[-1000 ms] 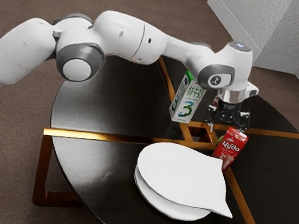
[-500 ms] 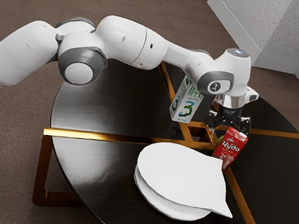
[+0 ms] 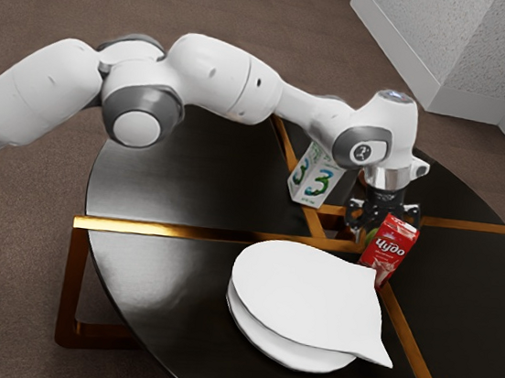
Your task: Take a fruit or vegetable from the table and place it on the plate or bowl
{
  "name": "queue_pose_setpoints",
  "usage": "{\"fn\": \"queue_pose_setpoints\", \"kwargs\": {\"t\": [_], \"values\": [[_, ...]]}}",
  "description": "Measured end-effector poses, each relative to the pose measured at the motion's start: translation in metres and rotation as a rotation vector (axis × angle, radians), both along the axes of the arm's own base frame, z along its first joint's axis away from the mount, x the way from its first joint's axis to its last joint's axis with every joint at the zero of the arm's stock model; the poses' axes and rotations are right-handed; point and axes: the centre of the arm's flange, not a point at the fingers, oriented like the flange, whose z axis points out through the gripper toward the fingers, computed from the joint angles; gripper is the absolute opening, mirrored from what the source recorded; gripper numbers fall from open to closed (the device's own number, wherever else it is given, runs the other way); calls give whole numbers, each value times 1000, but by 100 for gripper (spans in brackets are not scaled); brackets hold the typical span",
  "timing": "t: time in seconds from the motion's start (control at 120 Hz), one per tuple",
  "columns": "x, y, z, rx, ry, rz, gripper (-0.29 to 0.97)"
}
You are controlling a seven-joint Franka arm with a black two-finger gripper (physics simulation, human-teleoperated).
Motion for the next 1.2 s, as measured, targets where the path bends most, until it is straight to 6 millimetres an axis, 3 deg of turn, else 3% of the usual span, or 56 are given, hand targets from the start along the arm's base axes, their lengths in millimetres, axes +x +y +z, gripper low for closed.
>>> {"fn": "queue_pose_setpoints", "kwargs": {"t": [0.083,0.175,0.3,0.417,0.45,0.5,0.583,0.658,0.7,0.733,0.783,0.817,0.875,1.092,1.2], "values": [[0,-1,-3,-5,5,11,67],[0,-3,-3,-10,8,24,52],[-1,-7,3,-15,7,46,43],[-6,-4,36,-17,-24,78,35],[-9,1,54,-9,-42,91,34],[-21,10,101,21,-91,105,32],[-61,11,209,74,-202,102,34],[-117,-33,296,100,-301,38,36],[-160,-73,324,98,-320,-22,37],[-199,-108,334,92,-314,-77,37],[-251,-160,329,93,-282,-150,38],[-278,-192,313,102,-247,-188,39],[-300,-217,279,121,-175,-194,39],[-274,-182,160,116,97,51,35],[-258,-160,120,65,205,170,34]]}}
